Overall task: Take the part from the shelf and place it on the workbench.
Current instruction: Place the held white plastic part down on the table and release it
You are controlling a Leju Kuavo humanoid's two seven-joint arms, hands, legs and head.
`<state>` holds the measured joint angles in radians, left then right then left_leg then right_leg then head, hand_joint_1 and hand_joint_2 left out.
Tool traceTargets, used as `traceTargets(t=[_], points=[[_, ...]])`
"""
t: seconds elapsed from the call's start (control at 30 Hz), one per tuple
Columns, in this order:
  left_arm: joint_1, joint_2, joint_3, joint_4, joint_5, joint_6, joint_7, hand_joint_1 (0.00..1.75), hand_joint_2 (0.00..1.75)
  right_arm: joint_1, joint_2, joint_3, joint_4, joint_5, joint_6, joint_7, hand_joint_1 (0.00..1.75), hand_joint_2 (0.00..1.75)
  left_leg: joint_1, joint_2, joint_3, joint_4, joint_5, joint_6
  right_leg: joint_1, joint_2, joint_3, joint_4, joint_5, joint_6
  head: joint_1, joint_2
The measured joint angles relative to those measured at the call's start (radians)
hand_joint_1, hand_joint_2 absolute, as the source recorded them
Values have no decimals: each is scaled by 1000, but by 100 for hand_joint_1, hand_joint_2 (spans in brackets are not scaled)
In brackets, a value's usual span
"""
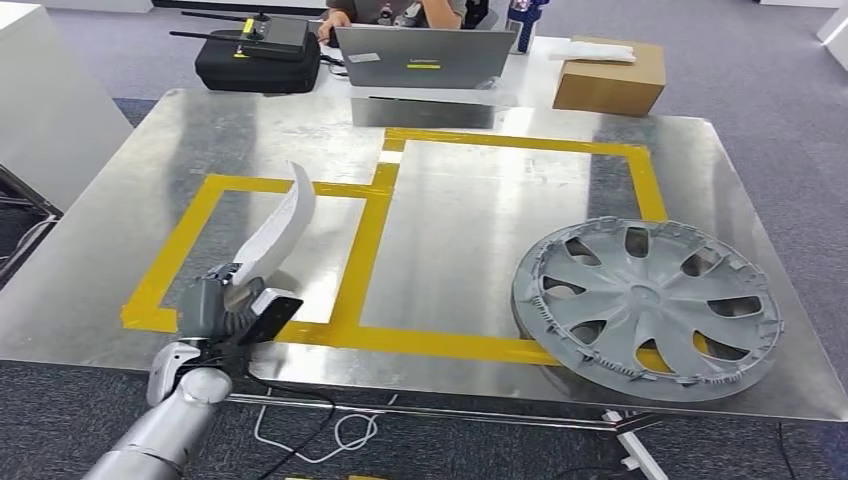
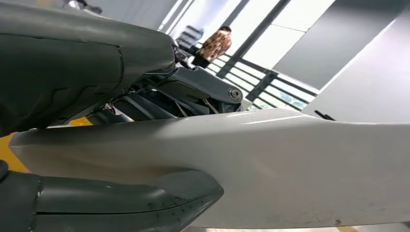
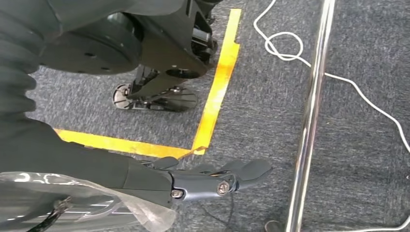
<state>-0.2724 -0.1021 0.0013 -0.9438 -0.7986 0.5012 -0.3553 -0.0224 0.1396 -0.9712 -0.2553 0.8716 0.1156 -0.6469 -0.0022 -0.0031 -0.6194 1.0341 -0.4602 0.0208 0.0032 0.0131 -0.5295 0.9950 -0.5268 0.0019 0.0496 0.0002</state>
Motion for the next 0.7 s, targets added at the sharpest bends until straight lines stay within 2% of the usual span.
traceTargets(t=[0.13, 0.23, 0.37, 0.43, 0.57, 0.7], points=[[-38, 27, 0, 65, -65, 13, 46, 175, 175, -6, 0, 0, 4, 20, 3, 4, 0, 175, -1, 0, 2, 0, 0, 0, -2, 0, 1, -1, 0, 15, 0, 0], [-55, 52, 0, 101, -115, 18, 88, 175, 175, -10, 0, 0, 8, 34, 10, 5, 0, 175, -1, 0, 6, 0, 0, 0, -2, 0, 4, -1, 0, 19, 0, 0], [-62, 83, 0, 135, -150, 17, 123, 0, 175, -14, 0, 1, 16, 37, 15, 5, 0, 0, 0, 0, 12, -2, 1, -1, -2, 0, 7, 0, 0, 19, -1, 0], [-62, 97, 1, 148, -164, 15, 137, 0, 175, -14, 0, 1, 19, 37, 18, 6, 0, 0, 1, 0, 14, -4, 2, -3, -1, 0, 8, 1, 0, 19, -1, 0], [-57, 117, 3, 159, -202, 36, 159, 0, 0, -14, 4, 1, 25, 34, 17, 19, 0, 0, 3, 0, 14, -6, 4, -6, 1, 0, 7, 1, 0, 18, -1, 0], [-44, 127, 16, 148, -193, 46, 145, 0, 0, -12, 9, -4, 29, 21, 7, 30, 0, 0, 5, 0, 14, -6, 4, -7, 3, 0, 7, 2, -1, 16, -1, 0]])
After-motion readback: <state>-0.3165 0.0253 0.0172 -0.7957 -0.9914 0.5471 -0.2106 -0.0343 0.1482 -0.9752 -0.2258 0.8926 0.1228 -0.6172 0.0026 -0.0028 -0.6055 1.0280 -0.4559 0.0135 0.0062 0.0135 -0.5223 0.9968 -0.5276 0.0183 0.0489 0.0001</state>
